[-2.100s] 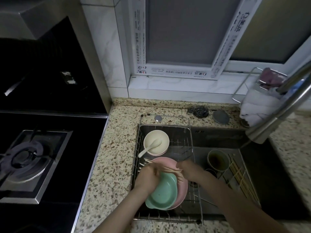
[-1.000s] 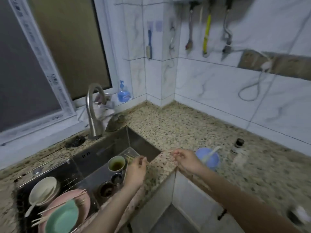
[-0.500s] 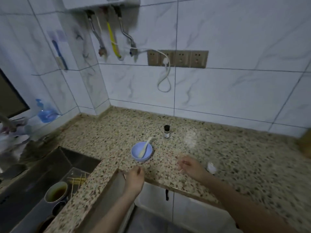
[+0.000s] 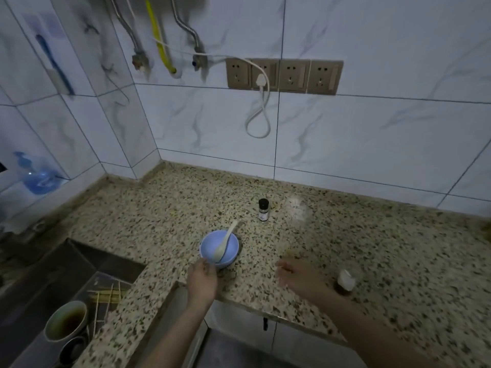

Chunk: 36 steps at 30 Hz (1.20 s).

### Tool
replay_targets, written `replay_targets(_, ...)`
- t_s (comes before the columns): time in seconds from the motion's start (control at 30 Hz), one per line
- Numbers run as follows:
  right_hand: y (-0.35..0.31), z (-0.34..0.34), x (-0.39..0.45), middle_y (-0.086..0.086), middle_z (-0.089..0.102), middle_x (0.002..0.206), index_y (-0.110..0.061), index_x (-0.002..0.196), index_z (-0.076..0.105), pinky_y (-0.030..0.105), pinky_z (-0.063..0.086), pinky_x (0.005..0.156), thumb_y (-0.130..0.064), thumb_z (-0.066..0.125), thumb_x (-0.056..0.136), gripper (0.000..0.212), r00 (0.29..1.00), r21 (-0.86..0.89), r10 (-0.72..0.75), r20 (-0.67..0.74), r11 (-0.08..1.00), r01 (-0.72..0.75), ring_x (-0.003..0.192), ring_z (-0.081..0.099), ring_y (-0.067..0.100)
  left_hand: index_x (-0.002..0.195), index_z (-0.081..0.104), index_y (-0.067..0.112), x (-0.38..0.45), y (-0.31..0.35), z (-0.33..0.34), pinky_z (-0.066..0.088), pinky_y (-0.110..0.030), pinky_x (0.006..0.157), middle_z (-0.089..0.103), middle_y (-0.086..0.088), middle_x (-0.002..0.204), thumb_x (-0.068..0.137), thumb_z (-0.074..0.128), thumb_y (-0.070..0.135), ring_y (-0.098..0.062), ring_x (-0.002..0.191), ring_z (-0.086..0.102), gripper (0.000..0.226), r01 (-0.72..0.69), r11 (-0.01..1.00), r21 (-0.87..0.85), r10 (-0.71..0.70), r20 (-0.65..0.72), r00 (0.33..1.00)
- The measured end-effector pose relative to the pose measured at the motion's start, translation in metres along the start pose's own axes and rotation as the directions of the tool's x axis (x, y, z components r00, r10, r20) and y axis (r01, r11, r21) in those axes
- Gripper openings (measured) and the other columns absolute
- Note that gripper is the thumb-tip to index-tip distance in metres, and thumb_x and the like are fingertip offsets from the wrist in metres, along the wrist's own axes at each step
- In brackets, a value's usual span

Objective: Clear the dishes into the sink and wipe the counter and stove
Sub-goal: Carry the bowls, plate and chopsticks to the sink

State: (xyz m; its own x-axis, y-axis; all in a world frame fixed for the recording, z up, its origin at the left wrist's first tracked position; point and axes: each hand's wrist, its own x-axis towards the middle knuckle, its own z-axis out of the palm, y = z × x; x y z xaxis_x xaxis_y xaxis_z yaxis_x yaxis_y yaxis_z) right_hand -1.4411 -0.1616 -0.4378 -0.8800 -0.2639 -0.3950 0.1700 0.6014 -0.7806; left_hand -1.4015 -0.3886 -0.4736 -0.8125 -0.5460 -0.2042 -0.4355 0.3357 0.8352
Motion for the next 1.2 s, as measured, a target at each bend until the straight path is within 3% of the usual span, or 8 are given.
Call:
replay_targets(0.17,-0.028,0.021,0.063,0.005,0.058,0.112,-0.016,0.129,0.047,0.025,0.051,0.072,-0.028,0.044,0.097,0.034,0.994,-0.029,0.071,0.085,0.997,-0.069,0.088,0.063,0.016,0.071,0.037,0.03,0.033,0.023,-0.017,0.033,-0.033,0.068,0.033,0.01,0.073,0.099,0.042,0.015,-0.012,0.063,0.033,0.032,0.031,0.986,-0.167,-0.024,0.041,0.999)
replay_targets(0.23,-0.038,0.029,0.086,0.007,0.058,0.117,-0.017,0.133,0.043,0.029,0.051,0.079,-0.032,0.043,0.097,0.039,0.985,-0.033,0.123,0.124,0.992,-0.12,0.098,0.063,0.021,0.103,0.051,0.02,0.045,0.025,-0.021,0.032,-0.034,0.077,0.046,0.003,0.096,0.1,0.042,0.015,-0.023,0.082,0.048,0.01,0.066,0.97,-0.234,-0.04,0.114,0.993)
replay_targets(0.33,-0.054,0.044,0.116,0.007,0.052,0.128,-0.016,0.14,0.036,0.031,0.05,0.084,-0.033,0.042,0.098,0.046,0.966,0.001,0.189,0.177,0.981,-0.192,0.101,0.059,0.021,0.143,0.03,0.008,0.078,0.012,-0.021,0.037,-0.033,0.086,0.044,-0.01,0.138,0.099,0.045,0.017,-0.029,0.119,0.049,0.047,0.15,0.969,-0.197,-0.11,0.196,0.974)
replay_targets(0.57,-0.059,0.072,0.161,0.01,0.058,0.098,-0.015,0.119,0.052,0.042,0.049,0.082,-0.023,0.047,0.098,0.022,0.94,0.138,0.206,0.274,0.958,-0.25,0.076,0.059,0.023,0.122,0.056,0.007,0.114,-0.012,-0.016,0.054,-0.037,0.077,0.061,0.002,0.089,0.098,0.048,0.014,-0.019,0.074,0.056,0.027,0.278,0.924,-0.264,-0.178,0.347,0.921)
replay_targets(0.63,-0.06,0.074,0.167,0.016,0.054,0.125,-0.011,0.133,0.045,0.04,0.046,0.086,-0.02,0.046,0.099,0.035,0.93,0.196,0.219,0.296,0.939,-0.284,0.105,0.059,0.032,0.114,0.059,0.009,0.117,-0.008,-0.015,0.051,-0.026,0.057,0.06,-0.003,0.082,0.098,0.047,0.014,-0.019,0.063,0.053,0.02,0.313,0.901,-0.299,-0.199,0.357,0.913)
replay_targets(0.8,-0.067,0.067,0.177,0.013,0.032,0.152,-0.009,0.147,0.027,0.046,0.041,0.104,-0.022,0.052,0.096,0.058,0.918,0.27,0.231,0.323,0.907,-0.323,0.131,0.042,0.035,0.111,0.057,0.013,0.121,0.01,-0.012,0.049,-0.032,0.064,0.06,-0.009,0.087,0.097,0.048,0.008,-0.024,0.069,0.052,0.018,0.399,0.805,-0.439,-0.247,0.362,0.899)
replay_targets(0.97,-0.087,0.043,0.169,0.012,0.04,0.145,-0.013,0.142,0.036,0.04,0.045,0.092,-0.024,0.051,0.096,0.049,0.946,0.243,0.159,0.282,0.942,-0.23,0.121,0.051,0.034,0.112,0.06,0.007,0.11,0.029,-0.017,0.051,-0.052,0.081,0.062,-0.016,0.097,0.097,0.049,0.015,-0.033,0.082,0.058,0.021,0.359,0.811,-0.463,-0.237,0.301,0.924)
replay_targets(1.2,-0.123,0.025,0.142,0.016,0.055,0.125,-0.007,0.13,0.05,0.031,0.05,0.07,-0.019,0.046,0.099,0.033,0.946,0.212,-0.07,0.318,0.977,0.001,0.089,0.061,0.024,0.135,0.045,0.015,0.07,0.066,-0.044,0.05,-0.037,0.072,0.058,-0.005,0.113,0.099,0.043,0.02,-0.02,0.086,0.058,0.036,0.279,0.833,-0.477,-0.259,0.109,0.96)
